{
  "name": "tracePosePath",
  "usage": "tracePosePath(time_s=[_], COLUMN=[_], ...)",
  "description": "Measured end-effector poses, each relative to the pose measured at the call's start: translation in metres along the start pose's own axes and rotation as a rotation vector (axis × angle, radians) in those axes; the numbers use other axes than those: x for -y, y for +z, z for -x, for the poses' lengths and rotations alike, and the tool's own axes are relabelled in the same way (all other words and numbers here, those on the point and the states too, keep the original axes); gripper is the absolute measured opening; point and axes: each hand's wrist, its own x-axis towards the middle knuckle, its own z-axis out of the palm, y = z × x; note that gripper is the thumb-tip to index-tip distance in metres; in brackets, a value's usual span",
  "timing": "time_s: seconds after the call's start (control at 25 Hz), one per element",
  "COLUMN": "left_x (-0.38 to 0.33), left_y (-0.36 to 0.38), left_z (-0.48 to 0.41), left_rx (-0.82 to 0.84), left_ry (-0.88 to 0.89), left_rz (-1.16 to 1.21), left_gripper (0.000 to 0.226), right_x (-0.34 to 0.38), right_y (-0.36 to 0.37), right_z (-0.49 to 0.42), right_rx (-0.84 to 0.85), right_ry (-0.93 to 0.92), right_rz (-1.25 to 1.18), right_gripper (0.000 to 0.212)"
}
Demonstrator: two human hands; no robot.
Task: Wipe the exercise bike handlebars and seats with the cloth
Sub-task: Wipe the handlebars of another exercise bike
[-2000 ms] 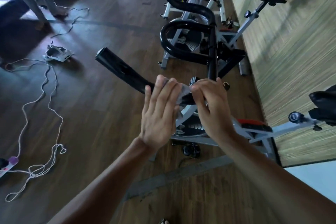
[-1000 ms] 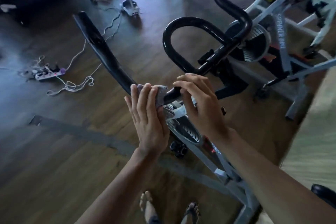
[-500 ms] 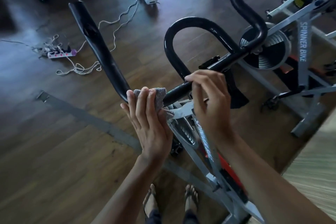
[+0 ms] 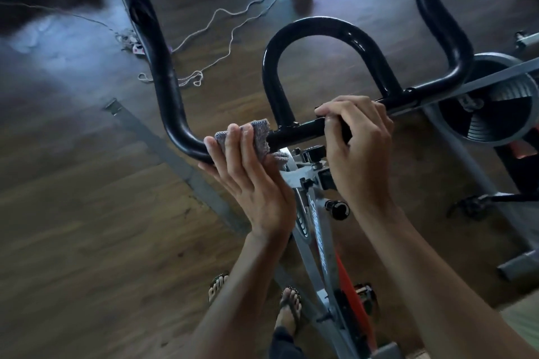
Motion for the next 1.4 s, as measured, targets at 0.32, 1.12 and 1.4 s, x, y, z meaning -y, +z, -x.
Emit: tracePosePath(time_s=[0.32, 1.12, 1.4], left_x=[-0.036, -0.042, -0.044], left_y=[0.032, -0.013, -0.082], left_z=[0.013, 0.002, -0.058], left_rx=[-0.017, 0.341, 0.351], left_ry=[-0.028, 0.062, -0.341], left_rz=[-0.069, -0.025, 0.350], left_gripper=[0.042, 0.047, 0.039], right_x=[-0.010, -0.006, 0.052], right_y=[-0.008, -0.008, -0.018], right_z=[0.000, 0.003, 0.002], right_rx=[0.086, 0.057, 0.141], right_ry=[-0.024, 0.018, 0.291], right_rz=[-0.144, -0.122, -0.189], right_gripper=[0.030, 0.031, 0.026])
